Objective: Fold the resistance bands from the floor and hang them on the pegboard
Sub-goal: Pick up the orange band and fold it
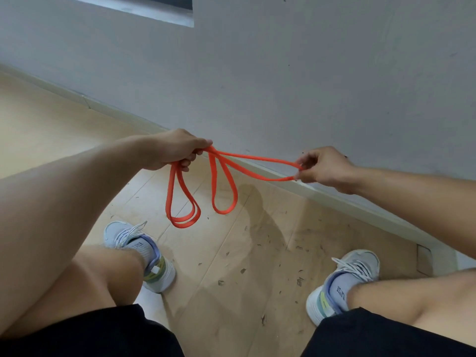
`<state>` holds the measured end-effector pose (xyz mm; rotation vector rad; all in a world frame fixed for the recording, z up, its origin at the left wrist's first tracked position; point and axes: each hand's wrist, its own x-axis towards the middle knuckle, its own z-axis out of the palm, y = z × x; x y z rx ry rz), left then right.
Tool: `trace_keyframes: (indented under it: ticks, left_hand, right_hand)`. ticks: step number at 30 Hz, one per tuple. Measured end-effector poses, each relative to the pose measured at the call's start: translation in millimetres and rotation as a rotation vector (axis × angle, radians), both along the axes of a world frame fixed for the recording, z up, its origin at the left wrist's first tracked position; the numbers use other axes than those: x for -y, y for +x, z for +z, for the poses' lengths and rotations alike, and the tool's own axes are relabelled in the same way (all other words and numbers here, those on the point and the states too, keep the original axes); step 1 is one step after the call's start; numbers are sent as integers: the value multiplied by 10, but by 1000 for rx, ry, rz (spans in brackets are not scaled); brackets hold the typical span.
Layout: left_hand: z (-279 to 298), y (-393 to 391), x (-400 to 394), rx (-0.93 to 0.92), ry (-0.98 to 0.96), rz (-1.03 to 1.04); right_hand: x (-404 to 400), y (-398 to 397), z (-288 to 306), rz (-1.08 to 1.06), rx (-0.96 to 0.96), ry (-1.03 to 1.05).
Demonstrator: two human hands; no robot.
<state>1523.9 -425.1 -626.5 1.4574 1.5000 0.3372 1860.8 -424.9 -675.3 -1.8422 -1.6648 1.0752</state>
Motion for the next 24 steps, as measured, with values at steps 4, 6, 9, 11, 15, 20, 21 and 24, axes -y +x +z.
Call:
trace_keyframes:
  ticks: [4, 6, 9, 11, 15, 20, 21, 24]
  left_hand:
    - [4, 27, 31, 17, 16, -72]
    - [15, 61, 61, 3, 23, -126]
    - [60, 148, 116, -8, 30, -193]
    - [94, 221, 154, 5, 26, -213]
    - [159, 372, 239, 6, 35, -266]
    - [221, 476, 319, -39, 75, -396]
    - [226, 486, 330, -58, 91, -426]
    - [224, 498, 349, -110, 147, -463]
  right_hand:
    - [98, 15, -106, 215, 50, -326]
    - [132, -19, -122, 356, 123, -425]
    - [163, -115, -89, 487, 208, -454]
    - [170, -194, -45, 491, 211, -349]
    - [171, -393, 112, 444, 17, -115]
    - [235, -580, 244, 564, -139, -153]
    - [249, -596, 251, 577, -148, -161]
    - [276, -596, 260, 555, -190, -145]
